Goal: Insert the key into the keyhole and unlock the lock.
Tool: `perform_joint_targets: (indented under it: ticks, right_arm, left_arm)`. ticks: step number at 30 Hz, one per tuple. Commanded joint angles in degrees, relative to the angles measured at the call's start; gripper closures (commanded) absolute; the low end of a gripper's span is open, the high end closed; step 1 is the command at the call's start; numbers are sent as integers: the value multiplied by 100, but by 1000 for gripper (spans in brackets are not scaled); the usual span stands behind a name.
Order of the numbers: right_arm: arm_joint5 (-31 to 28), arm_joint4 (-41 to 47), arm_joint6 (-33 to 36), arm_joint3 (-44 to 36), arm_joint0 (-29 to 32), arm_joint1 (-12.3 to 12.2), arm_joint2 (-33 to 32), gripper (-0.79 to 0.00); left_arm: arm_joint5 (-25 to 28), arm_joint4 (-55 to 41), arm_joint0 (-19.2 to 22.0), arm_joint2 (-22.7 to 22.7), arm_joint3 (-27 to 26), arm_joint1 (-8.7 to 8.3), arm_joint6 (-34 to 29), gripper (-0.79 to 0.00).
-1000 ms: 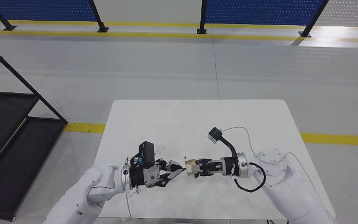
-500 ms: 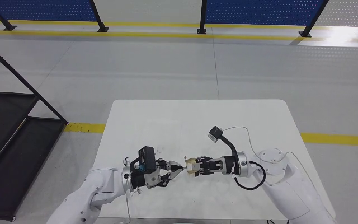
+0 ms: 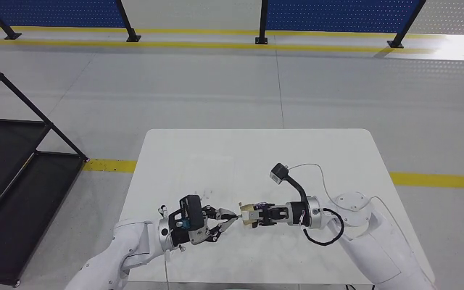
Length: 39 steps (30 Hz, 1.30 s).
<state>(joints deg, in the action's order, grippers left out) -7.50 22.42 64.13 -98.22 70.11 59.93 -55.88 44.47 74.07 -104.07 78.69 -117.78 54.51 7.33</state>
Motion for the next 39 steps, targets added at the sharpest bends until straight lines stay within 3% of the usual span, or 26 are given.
perform_joint_targets:
  ticks: [1, 8, 9, 10, 11, 19, 30, 39]
  right_arm:
    - [-3, 1, -5, 2, 0, 1, 0, 0]
    - [-19, 0, -26, 0, 15, 1, -1, 0]
    - [-22, -2, -26, 0, 20, 0, -3, 0]
    - [-27, -1, -29, 0, 25, -1, -7, 0]
    - [-33, -1, -33, 0, 32, -2, -11, 0]
    - [-64, 15, -57, 16, 75, -7, -32, 0]
    - [-89, 50, -75, 50, 98, -4, -28, 0]
    - [-89, 50, -75, 50, 98, -4, -28, 0]
  left_arm:
    - [-34, 68, -19, -2, -4, -1, 46, 0]
    - [-182, 274, -62, 1, -16, -2, 198, 0]
    - [-212, 301, -75, 4, -21, -2, 219, -345]
    - [-228, 309, -88, 15, -25, -3, 247, -757]
    - [-259, 317, -104, 37, -34, -4, 279, -785]
    - [-381, 224, -480, 567, -52, -46, 647, -785]
    - [167, -1001, -1098, 1801, 459, -101, 1414, -785]
    - [242, -1134, -1118, 1842, 505, -103, 1398, -785]
